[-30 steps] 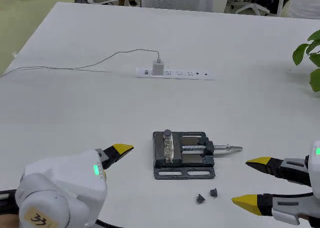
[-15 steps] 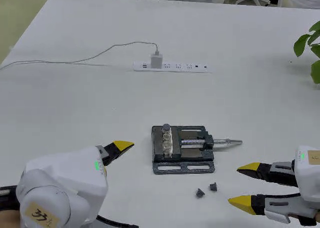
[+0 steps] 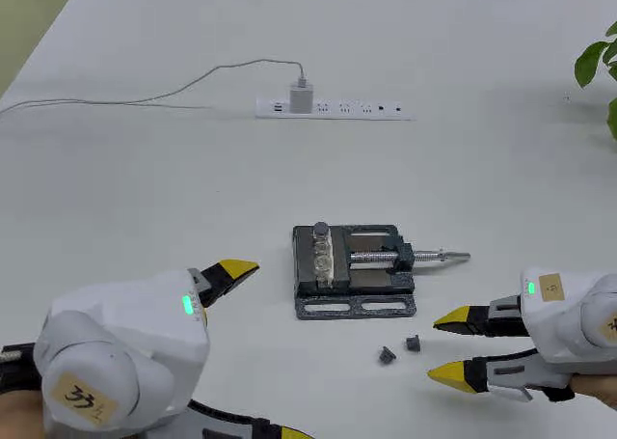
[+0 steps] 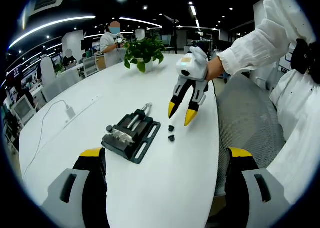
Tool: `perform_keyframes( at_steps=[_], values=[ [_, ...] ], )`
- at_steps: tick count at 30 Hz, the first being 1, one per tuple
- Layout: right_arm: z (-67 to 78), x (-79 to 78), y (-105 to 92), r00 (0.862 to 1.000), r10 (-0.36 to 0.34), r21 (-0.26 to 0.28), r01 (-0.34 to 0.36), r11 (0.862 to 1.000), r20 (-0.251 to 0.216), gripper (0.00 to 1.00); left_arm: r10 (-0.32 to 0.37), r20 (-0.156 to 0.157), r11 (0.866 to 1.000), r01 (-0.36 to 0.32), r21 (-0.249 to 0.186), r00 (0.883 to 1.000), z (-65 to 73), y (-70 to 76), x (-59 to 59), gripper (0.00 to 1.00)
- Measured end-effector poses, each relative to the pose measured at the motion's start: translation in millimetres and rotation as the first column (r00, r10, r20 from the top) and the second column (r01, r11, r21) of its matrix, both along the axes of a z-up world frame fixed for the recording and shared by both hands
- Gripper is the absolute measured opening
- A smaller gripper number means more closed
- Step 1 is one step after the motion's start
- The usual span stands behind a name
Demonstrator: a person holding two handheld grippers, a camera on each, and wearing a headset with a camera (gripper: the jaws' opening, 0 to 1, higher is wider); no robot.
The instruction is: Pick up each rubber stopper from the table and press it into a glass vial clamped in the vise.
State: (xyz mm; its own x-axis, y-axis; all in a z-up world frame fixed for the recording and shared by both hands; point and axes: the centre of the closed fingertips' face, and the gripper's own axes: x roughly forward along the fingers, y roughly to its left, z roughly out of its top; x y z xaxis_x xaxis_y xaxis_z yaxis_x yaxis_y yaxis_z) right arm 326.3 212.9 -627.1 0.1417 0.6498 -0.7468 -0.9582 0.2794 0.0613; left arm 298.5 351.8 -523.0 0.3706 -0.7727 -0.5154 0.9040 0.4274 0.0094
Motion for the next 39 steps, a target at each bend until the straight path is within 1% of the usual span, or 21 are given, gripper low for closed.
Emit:
perform_keyframes(
  at_steps=[7, 15, 18, 22, 24, 32, 37, 39],
  values=[
    [-9.4, 6.3, 0.8, 0.999, 0.040, -0.016, -0.040, 0.999, 0.005, 0.23, 0.004, -0.003, 1.000, -0.004, -0.003, 1.000, -0.8, -1.9, 1.6, 0.99],
    [-15.8, 9.1, 1.7, 0.996, 0.084, -0.017, -0.084, 0.996, -0.005, 0.18, 0.012, -0.009, 1.000, -0.012, 0.003, 1.000, -3.3, -2.2, 3.9, 0.99],
    [-16.8, 9.9, 1.7, 0.996, 0.093, -0.017, -0.094, 0.995, -0.009, 0.18, 0.014, -0.010, 1.000, -0.014, 0.003, 1.000, -3.8, -2.6, 4.5, 0.99],
    [-16.9, 8.9, 3.5, 0.993, 0.114, -0.007, -0.115, 0.993, -0.015, 0.12, 0.019, -0.013, 1.000, -0.019, 0.003, 1.000, -4.4, -3.4, 5.6, 0.99],
    [-18.6, 9.3, 2.8, 0.993, 0.121, -0.014, -0.121, 0.993, -0.014, 0.11, 0.017, -0.014, 1.000, -0.017, 0.003, 1.000, -4.4, -4.3, 5.4, 0.99],
    [-18.6, 10.6, 3.7, 0.993, 0.121, -0.008, -0.121, 0.993, -0.012, 0.11, 0.014, -0.016, 1.000, -0.014, 0.005, 1.000, -5.3, -5.6, 6.3, 0.99],
    [-20.0, 11.2, 4.1, 0.992, 0.128, -0.012, -0.128, 0.992, -0.009, 0.07, 0.013, -0.016, 1.000, -0.013, 0.004, 1.000, -5.0, -5.9, 6.6, 0.99],
    [-19.8, 11.2, 4.1, 0.992, 0.128, -0.011, -0.128, 0.992, -0.010, 0.07, 0.015, -0.016, 1.000, -0.015, 0.002, 1.000, -4.8, -5.8, 6.7, 0.99]
  ],
)
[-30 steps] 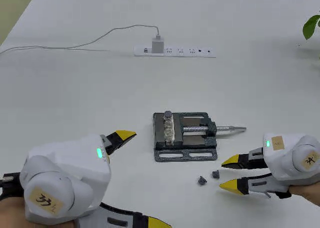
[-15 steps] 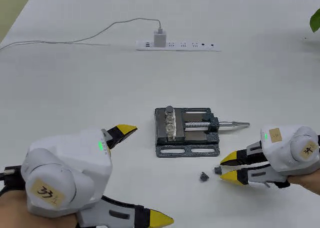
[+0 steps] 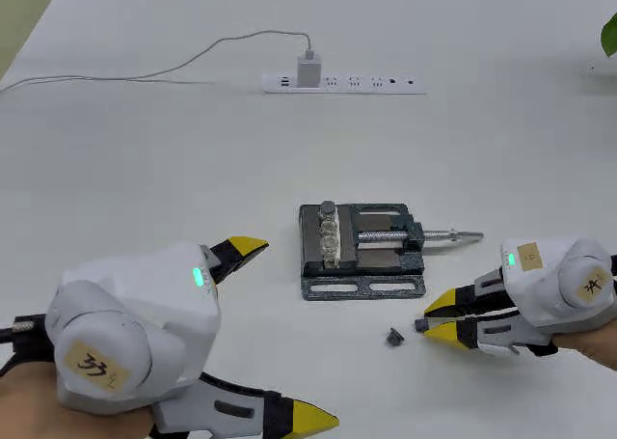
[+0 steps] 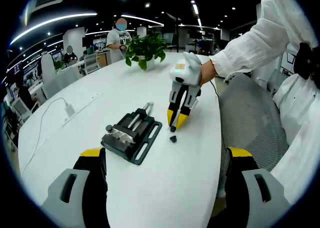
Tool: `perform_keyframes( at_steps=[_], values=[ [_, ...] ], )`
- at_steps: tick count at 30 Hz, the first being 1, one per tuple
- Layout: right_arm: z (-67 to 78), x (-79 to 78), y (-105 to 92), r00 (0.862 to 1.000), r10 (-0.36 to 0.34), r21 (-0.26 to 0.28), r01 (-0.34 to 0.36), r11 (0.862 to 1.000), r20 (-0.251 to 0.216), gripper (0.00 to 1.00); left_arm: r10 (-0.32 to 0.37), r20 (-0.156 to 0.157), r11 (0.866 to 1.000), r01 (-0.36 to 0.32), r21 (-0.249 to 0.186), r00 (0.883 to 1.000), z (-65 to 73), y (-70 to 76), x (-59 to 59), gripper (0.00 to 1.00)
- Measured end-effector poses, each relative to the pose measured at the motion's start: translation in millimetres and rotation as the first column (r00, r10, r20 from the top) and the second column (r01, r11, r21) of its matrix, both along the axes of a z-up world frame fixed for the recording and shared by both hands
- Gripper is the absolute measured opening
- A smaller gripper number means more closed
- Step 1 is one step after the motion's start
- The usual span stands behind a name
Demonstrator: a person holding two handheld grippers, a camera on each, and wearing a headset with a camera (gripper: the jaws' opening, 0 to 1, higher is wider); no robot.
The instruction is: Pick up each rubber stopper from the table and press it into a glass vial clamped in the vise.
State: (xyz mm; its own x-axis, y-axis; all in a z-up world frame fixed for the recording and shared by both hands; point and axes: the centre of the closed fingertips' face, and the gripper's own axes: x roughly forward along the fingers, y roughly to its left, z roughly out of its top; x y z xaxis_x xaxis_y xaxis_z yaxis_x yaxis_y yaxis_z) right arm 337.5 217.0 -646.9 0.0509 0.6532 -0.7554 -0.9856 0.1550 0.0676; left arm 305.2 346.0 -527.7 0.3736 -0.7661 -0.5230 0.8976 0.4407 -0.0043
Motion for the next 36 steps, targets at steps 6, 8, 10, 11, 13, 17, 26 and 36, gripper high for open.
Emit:
perform_keyframes(
  at_steps=[6, 8, 10, 11, 13, 17, 26, 36],
  values=[
    [0.3, 0.0, 0.5, 1.000, -0.001, -0.001, 0.001, 1.000, -0.001, 0.07, -0.002, 0.000, 1.000, 0.002, 0.000, 1.000, 0.0, -0.5, -0.4, 0.99],
    [0.5, 0.1, 0.6, 1.000, -0.004, -0.002, 0.004, 1.000, -0.001, 0.07, -0.002, 0.001, 1.000, 0.002, 0.000, 1.000, 0.2, -0.5, -0.1, 0.99],
    [0.6, 0.3, 0.5, 1.000, -0.007, -0.003, 0.007, 1.000, 0.000, 0.06, -0.003, 0.003, 1.000, 0.003, -0.001, 1.000, 0.7, -0.8, 0.3, 0.98],
    [0.9, 0.2, 0.4, 1.000, -0.007, -0.003, 0.007, 1.000, 0.000, 0.06, -0.003, 0.004, 1.000, 0.003, -0.001, 1.000, 0.8, -0.9, 0.6, 0.98],
    [2.5, 1.7, 0.4, 1.000, -0.015, 0.000, 0.015, 1.000, 0.009, 0.06, -0.003, 0.007, 1.000, 0.003, -0.004, 1.000, 1.8, -1.0, 1.0, 0.98],
    [11.7, -0.5, 2.3, 1.000, -0.028, 0.019, 0.028, 0.999, 0.003, 0.06, -0.002, 0.009, 1.000, 0.002, -0.009, 1.000, 3.5, -1.0, 1.3, 0.96],
    [64.0, -13.2, 22.4, 0.999, -0.046, 0.129, 0.048, 0.991, -0.019, 0.05, -0.004, 0.045, 0.999, 0.006, -0.041, 0.999, 15.9, -2.7, 5.0, 0.92],
    [136.6, -28.4, 48.9, 0.999, -0.030, 0.252, 0.021, 0.967, 0.031, 0.05, -0.026, 0.113, 0.993, 0.039, -0.113, 0.993, 50.1, -9.5, 8.0, 0.78]
  ],
)
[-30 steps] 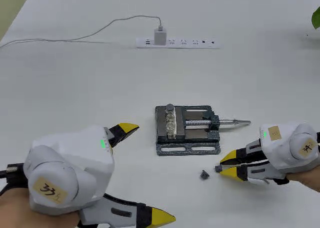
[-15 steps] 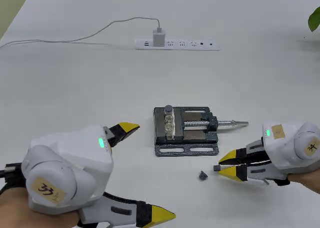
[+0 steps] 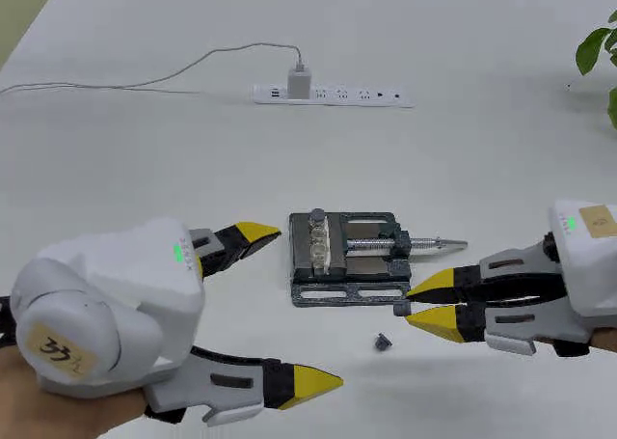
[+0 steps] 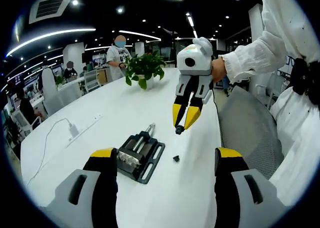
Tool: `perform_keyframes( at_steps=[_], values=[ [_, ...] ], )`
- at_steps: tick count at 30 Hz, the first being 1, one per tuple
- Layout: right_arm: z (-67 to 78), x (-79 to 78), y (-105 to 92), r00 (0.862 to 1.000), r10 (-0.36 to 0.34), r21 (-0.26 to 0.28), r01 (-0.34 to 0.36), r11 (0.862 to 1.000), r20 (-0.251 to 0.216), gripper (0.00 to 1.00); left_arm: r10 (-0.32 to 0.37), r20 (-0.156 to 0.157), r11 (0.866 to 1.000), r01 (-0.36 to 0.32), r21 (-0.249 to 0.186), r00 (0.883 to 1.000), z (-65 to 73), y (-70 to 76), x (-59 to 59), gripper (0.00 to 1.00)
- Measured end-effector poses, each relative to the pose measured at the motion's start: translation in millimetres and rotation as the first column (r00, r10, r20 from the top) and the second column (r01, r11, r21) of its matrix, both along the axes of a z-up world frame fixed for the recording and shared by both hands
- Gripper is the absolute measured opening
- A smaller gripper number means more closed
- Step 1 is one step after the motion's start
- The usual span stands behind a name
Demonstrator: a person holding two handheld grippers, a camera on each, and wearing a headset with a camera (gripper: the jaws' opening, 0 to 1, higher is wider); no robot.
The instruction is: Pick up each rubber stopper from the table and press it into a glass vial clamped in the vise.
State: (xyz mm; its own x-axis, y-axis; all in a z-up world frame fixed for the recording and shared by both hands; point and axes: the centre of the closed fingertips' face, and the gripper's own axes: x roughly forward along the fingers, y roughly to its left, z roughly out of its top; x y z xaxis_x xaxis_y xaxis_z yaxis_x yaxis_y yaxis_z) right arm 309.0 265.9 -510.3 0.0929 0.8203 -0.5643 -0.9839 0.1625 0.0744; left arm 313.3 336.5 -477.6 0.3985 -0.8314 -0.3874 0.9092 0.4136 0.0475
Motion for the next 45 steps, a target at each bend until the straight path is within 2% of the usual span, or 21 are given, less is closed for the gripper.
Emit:
perform_keyframes(
  at_steps=[3, 7, 10, 13, 17, 20, 24, 28, 31, 33, 35, 37, 39, 45],
  values=[
    [23.6, -6.2, 10.1, 1.000, 0.011, 0.050, -0.011, 0.999, 0.007, 0.05, -0.021, 0.007, 0.999, 0.021, -0.029, 1.000, 15.7, -3.2, -2.6, 0.68],
    [52.8, -14.8, 21.8, 0.999, 0.037, 0.091, -0.039, 0.995, 0.030, 0.05, -0.062, 0.045, 0.995, 0.065, -0.079, 0.997, 42.7, -9.8, -8.1, 0.52],
    [70.7, -18.9, 28.8, 0.998, 0.053, 0.115, -0.058, 0.992, 0.046, 0.05, -0.077, 0.044, 0.992, 0.081, -0.098, 0.996, 55.0, -11.6, -11.9, 0.40],
    [86.2, -23.0, 34.5, 0.995, 0.071, 0.134, -0.080, 0.988, 0.065, 0.05, -0.094, 0.074, 0.988, 0.102, -0.112, 0.993, 65.5, -14.5, -16.1, 0.39],
    [103.0, -28.4, 40.4, 0.993, 0.091, 0.160, -0.103, 0.982, 0.078, 0.05, -0.121, 0.091, 0.983, 0.132, -0.126, 0.989, 76.7, -16.4, -23.0, 0.33],
    [110.2, -31.0, 42.6, 0.991, 0.105, 0.169, -0.118, 0.978, 0.087, 0.05, -0.136, 0.105, 0.981, 0.149, -0.127, 0.985, 82.0, -17.4, -27.4, 0.26],
    [115.4, -32.2, 40.3, 0.987, 0.121, 0.173, -0.138, 0.975, 0.104, 0.05, -0.146, 0.115, 0.977, 0.161, -0.136, 0.983, 88.8, -19.5, -30.9, 0.24],
    [117.2, -35.5, 43.1, 0.985, 0.132, 0.171, -0.150, 0.974, 0.115, 0.05, -0.165, 0.124, 0.970, 0.184, -0.157, 0.978, 95.7, -22.3, -36.1, 0.13],
    [120.2, -36.8, 44.1, 0.984, 0.134, 0.176, -0.154, 0.972, 0.120, 0.05, -0.168, 0.131, 0.971, 0.187, -0.150, 0.977, 95.7, -23.3, -37.8, 0.12],
    [122.5, -38.1, 44.9, 0.984, 0.135, 0.183, -0.156, 0.971, 0.119, 0.05, -0.167, 0.124, 0.970, 0.186, -0.155, 0.978, 95.9, -23.5, -38.5, 0.12],
    [123.8, -38.9, 45.4, 0.983, 0.137, 0.183, -0.159, 0.970, 0.123, 0.05, -0.171, 0.137, 0.969, 0.191, -0.157, 0.976, 97.5, -24.0, -39.9, 0.10],
    [125.3, -39.8, 46.1, 0.982, 0.140, 0.187, -0.162, 0.969, 0.124, 0.05, -0.175, 0.126, 0.966, 0.195, -0.168, 0.976, 98.7, -25.0, -41.9, 0.09],
    [126.4, -40.2, 46.9, 0.982, 0.140, 0.190, -0.162, 0.968, 0.125, 0.05, -0.174, 0.138, 0.966, 0.196, -0.169, 0.975, 100.1, -25.6, -42.4, 0.09],
    [126.8, -43.0, 50.2, 0.981, 0.147, 0.186, -0.169, 0.968, 0.128, 0.05, -0.174, 0.137, 0.965, 0.197, -0.174, 0.975, 100.6, -25.8, -43.8, 0.07]
  ],
)
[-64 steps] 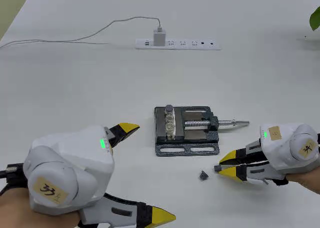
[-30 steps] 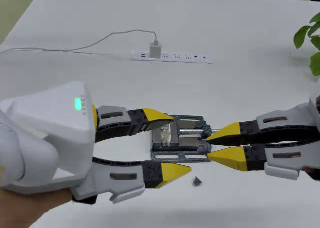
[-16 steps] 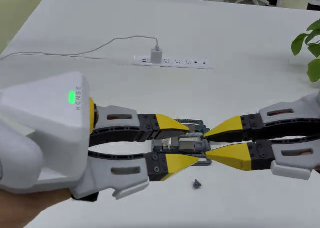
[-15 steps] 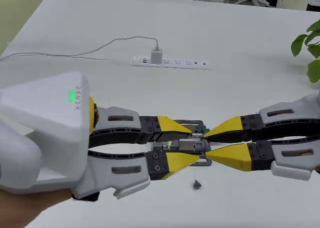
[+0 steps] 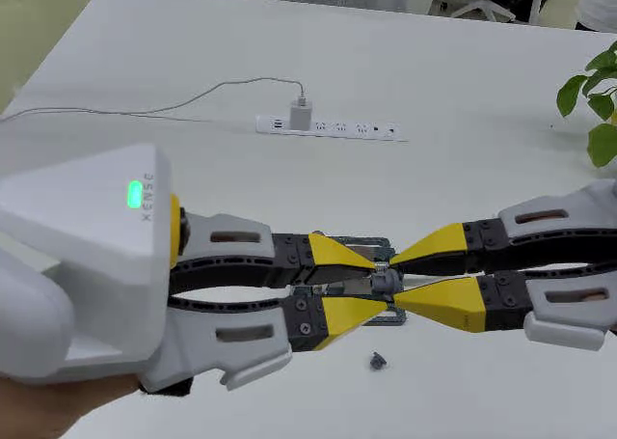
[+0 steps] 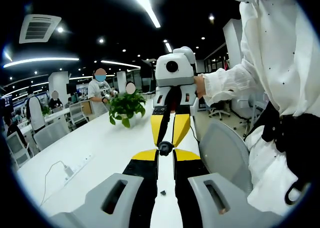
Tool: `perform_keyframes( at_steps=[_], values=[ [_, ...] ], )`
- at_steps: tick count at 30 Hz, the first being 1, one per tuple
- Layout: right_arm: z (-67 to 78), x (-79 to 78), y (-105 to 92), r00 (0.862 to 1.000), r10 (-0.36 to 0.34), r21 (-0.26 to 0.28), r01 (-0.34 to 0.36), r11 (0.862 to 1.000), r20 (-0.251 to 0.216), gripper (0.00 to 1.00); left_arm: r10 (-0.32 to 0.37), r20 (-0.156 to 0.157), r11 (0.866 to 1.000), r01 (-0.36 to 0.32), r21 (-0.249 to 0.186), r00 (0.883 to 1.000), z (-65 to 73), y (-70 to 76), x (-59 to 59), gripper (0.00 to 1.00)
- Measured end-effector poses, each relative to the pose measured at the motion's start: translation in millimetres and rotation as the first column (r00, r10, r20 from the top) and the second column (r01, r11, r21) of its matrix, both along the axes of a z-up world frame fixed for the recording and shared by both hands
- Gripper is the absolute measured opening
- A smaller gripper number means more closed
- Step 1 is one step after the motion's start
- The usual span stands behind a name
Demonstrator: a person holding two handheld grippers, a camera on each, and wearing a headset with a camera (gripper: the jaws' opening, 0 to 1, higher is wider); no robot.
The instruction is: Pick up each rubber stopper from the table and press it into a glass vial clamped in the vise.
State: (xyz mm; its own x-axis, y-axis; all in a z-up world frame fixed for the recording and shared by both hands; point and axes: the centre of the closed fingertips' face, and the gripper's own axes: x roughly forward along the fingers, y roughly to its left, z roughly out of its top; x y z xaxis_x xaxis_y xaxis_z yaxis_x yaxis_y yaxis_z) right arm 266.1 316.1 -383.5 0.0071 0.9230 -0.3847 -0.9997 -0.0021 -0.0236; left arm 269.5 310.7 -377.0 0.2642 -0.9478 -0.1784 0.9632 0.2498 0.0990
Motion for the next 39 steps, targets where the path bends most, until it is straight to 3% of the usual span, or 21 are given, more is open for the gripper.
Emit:
perform_keyframes(
  at_steps=[15, 24, 39],
  values=[
    [2.3, -3.2, 3.9, 1.000, 0.008, 0.000, -0.008, 1.000, -0.003, 0.06, 0.003, -0.010, 1.000, -0.003, -0.024, 1.000, 1.2, 3.7, 0.5, 0.04],
    [12.8, -5.2, 7.5, 1.000, 0.016, 0.028, -0.016, 0.999, -0.014, 0.07, -0.013, -0.086, 0.992, 0.003, -0.123, 0.996, 10.1, 8.3, 0.8, 0.03],
    [23.9, -6.0, 10.0, 1.000, 0.017, 0.060, -0.015, 0.998, -0.024, 0.07, -0.033, -0.155, 0.971, -0.005, -0.238, 0.987, 21.4, 10.9, 0.7, 0.03]
  ],
)
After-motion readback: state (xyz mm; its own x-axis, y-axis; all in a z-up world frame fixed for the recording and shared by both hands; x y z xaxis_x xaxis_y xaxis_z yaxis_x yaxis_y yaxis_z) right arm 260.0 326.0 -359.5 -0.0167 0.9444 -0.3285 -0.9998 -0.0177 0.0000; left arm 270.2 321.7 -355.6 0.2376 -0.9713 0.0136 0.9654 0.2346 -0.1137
